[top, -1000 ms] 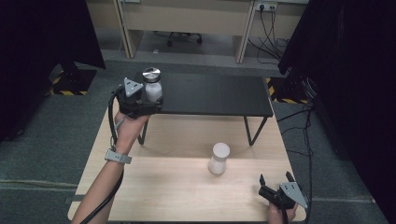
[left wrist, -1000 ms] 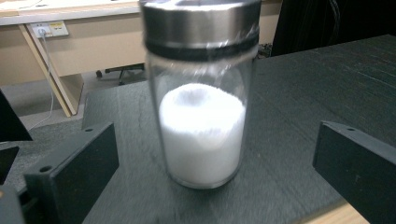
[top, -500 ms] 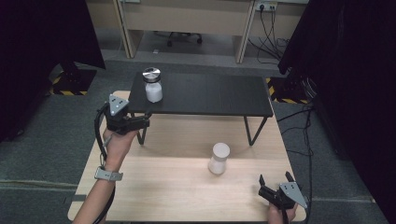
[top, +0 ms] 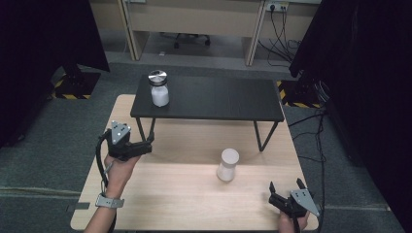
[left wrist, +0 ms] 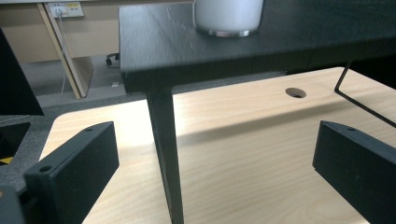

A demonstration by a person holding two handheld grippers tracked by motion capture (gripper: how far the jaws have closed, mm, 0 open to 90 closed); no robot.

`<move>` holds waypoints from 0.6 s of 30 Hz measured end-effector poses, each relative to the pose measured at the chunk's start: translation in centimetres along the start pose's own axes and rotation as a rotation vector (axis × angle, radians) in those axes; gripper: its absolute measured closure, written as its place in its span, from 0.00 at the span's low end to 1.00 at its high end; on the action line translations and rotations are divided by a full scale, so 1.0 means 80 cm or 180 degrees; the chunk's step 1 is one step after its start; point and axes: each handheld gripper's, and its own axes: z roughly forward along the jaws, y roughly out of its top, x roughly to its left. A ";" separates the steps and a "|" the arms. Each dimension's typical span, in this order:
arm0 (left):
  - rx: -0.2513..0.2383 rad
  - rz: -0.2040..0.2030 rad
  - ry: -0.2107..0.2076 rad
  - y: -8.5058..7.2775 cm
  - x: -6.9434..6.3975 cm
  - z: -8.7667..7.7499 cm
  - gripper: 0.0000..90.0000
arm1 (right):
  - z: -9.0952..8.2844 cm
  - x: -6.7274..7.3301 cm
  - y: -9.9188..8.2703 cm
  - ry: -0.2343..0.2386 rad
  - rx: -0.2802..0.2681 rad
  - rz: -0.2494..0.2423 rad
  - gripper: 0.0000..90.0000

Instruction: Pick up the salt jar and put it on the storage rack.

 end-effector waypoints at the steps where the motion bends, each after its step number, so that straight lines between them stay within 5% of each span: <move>1: -0.0009 0.0009 0.0009 -0.005 0.000 -0.002 0.00 | 0.000 0.000 0.000 -0.0002 0.0002 -0.0003 0.00; 18: 0.0161 -0.0060 0.0255 -0.081 0.013 -0.024 0.00 | 0.000 0.001 0.000 -0.0008 0.0008 -0.0006 0.00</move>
